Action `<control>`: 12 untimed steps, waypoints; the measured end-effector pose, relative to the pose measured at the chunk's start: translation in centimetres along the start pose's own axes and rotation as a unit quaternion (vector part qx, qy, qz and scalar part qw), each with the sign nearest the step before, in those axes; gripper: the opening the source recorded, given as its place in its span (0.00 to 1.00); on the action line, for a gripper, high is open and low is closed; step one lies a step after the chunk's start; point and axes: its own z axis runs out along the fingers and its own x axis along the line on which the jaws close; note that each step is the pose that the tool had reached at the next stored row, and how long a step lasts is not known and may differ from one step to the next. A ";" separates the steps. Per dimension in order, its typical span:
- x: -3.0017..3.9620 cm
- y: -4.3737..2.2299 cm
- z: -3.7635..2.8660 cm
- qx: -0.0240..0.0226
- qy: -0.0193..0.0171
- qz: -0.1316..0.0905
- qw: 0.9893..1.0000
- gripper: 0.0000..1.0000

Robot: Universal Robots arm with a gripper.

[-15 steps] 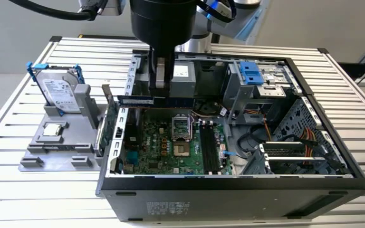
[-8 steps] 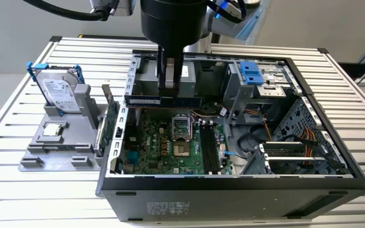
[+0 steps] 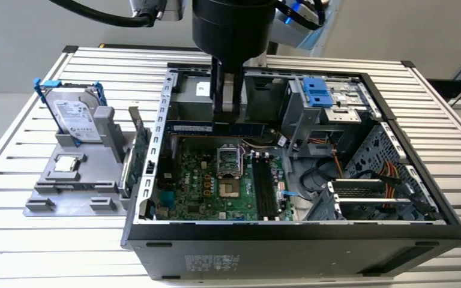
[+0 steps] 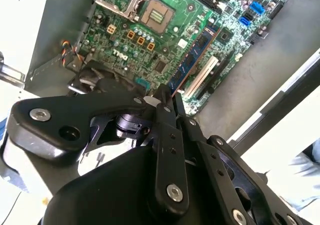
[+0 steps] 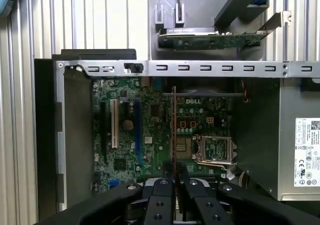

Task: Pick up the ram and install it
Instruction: 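Pick up the ram and move it above insertion slot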

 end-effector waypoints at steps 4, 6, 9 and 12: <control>-0.01 -0.53 -0.01 0.000 0.000 0.000 1.000 0.00; -0.02 -0.80 -0.02 0.000 0.000 0.000 1.000 0.00; -0.03 -1.17 -0.03 0.000 0.000 0.001 1.000 0.00; -0.04 -1.48 -0.04 0.000 0.000 0.001 1.000 0.00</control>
